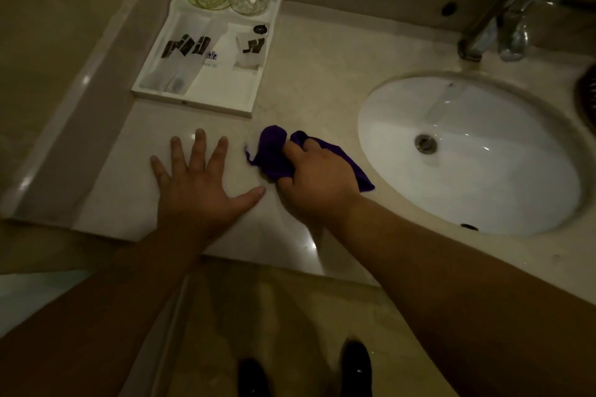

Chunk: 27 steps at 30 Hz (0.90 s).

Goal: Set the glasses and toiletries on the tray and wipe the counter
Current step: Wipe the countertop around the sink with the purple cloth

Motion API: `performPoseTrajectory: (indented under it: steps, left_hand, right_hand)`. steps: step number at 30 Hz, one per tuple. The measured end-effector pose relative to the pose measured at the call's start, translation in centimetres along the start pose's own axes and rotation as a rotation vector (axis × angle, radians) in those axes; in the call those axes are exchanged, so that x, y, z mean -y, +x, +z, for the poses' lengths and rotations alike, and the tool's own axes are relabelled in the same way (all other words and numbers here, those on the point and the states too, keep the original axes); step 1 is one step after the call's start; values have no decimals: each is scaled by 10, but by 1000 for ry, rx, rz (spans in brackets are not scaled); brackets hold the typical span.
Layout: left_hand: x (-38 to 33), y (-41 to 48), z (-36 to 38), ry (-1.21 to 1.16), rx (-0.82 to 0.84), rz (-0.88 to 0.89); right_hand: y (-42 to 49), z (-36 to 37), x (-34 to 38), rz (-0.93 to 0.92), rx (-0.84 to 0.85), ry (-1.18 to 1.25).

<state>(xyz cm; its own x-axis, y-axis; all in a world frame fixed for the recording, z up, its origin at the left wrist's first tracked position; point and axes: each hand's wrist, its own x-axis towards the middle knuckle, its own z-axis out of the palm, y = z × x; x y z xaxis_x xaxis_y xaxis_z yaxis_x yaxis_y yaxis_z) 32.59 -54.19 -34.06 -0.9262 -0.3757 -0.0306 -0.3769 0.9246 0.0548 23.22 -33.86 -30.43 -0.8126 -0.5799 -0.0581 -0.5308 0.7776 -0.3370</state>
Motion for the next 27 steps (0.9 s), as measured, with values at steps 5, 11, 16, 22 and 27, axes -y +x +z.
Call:
performPoseTrajectory:
  steps: [5,11,16,22,27]
  left_hand:
    - [-9,-21,4,16,16,33]
    - [-20,-36,8,27,13,50]
    - [-34,-52,9,31,24,55]
    - [-40,-55,8,53,28,34]
    - [-41,-56,9,53,44,32]
  right_hand:
    - [-25,-1,2,23,5,10]
    - [-60,-9,-3,66,-2,15]
    - [-79,-11,-17,84,0,-5]
    - [-89,-13,-34,155,-26,12]
    - [-84,-13,-41,200,-46,-3]
